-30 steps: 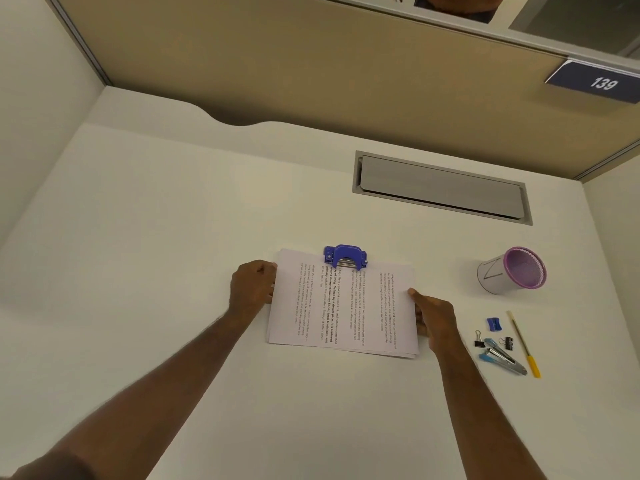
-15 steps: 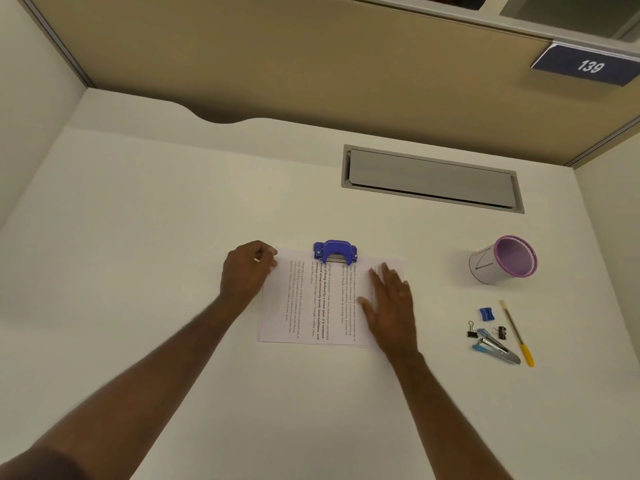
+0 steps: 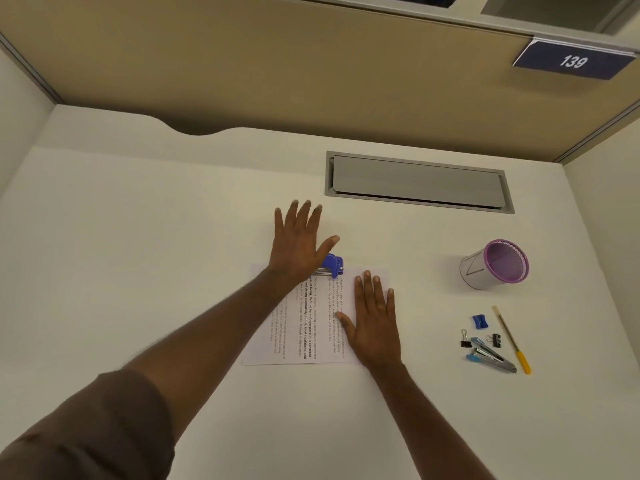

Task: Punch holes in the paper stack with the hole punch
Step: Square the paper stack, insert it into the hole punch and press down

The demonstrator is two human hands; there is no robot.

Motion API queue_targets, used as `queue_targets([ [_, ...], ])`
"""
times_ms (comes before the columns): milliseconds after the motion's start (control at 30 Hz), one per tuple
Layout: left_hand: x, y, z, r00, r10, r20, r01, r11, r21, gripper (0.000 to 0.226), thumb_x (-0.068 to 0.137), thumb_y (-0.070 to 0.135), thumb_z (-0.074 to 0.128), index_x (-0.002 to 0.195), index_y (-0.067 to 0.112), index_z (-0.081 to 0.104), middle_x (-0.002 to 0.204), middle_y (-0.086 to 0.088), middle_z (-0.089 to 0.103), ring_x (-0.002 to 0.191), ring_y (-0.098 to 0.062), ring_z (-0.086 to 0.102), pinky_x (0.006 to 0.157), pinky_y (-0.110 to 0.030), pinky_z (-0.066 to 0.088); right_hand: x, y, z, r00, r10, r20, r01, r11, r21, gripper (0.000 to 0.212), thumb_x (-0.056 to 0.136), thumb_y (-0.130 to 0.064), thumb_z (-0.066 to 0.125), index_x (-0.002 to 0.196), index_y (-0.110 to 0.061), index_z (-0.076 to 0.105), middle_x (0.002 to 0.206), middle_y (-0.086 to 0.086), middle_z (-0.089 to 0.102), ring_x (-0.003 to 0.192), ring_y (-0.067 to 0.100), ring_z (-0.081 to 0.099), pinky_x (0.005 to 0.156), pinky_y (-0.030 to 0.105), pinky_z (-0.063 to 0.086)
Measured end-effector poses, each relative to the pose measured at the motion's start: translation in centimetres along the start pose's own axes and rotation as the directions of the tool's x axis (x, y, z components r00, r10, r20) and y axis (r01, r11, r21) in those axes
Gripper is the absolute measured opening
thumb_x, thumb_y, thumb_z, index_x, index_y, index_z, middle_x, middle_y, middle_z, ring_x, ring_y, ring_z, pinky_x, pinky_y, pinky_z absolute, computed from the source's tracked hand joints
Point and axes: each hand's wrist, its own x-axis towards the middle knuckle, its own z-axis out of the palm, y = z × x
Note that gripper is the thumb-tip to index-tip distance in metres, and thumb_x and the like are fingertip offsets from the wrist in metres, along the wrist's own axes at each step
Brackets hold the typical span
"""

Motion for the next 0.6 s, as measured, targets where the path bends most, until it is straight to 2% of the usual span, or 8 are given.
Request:
queue_targets([
  [67, 1.6, 1.0, 0.4, 0.999, 0.008, 0.031, -0.010, 0.998, 0.067, 0.097, 0.088, 0.077, -0.006, 0.163, 0.016, 0.002, 0.172, -0.012, -0.004, 0.159, -0.033, -0.005, 0.124, -0.058, -0.007, 0.1, 0.0, 0.1, 1.000, 0.002, -0.001, -0.002, 1.000, 0.003, 0.083, 0.099, -0.065, 0.027, 0.160, -0.018, -0.005, 0.168, 0.002, -0.010, 0.155, 0.021, -0.008, 0.125, 0.050, 0.002],
  [167, 3.4, 2.2, 1.1, 0.999, 0.011, 0.052, -0.015, 0.996, 0.083, 0.108, 0.079, 0.081, -0.021, 0.162, 0.013, -0.005, 0.171, -0.014, -0.009, 0.158, -0.035, -0.007, 0.123, -0.058, -0.010, 0.1, 0.0, 0.3, 1.000, 0.003, -0.003, -0.003, 1.000, 0.020, 0.084, 0.099, -0.066, 0.028, 0.160, -0.019, -0.004, 0.169, 0.002, -0.008, 0.155, 0.021, -0.006, 0.125, 0.051, 0.005],
  [367, 5.0, 3.0, 2.1, 0.997, -0.015, 0.081, 0.006, 0.994, 0.107, 0.112, 0.080, 0.086, -0.006, 0.161, 0.009, -0.007, 0.171, -0.014, -0.010, 0.158, -0.035, -0.008, 0.124, -0.056, -0.009, 0.0, 0.1, 0.5, 1.000, -0.002, -0.008, 0.002, 1.000, 0.026, 0.085, 0.098, -0.065, 0.034, 0.160, -0.019, -0.001, 0.169, 0.002, -0.005, 0.155, 0.022, -0.004, 0.125, 0.052, 0.009],
  [600, 5.2, 3.0, 2.9, 0.995, 0.006, 0.100, -0.009, 0.999, 0.031, 0.121, 0.072, 0.090, -0.009, 0.160, 0.006, -0.013, 0.170, -0.016, -0.015, 0.158, -0.033, -0.012, 0.125, -0.045, -0.009, 0.0, -0.1, 0.3, 1.000, 0.008, 0.010, -0.009, 0.999, 0.046, 0.084, 0.098, -0.067, 0.031, 0.160, -0.020, 0.000, 0.169, 0.000, -0.004, 0.156, 0.022, -0.003, 0.124, 0.054, 0.012],
])
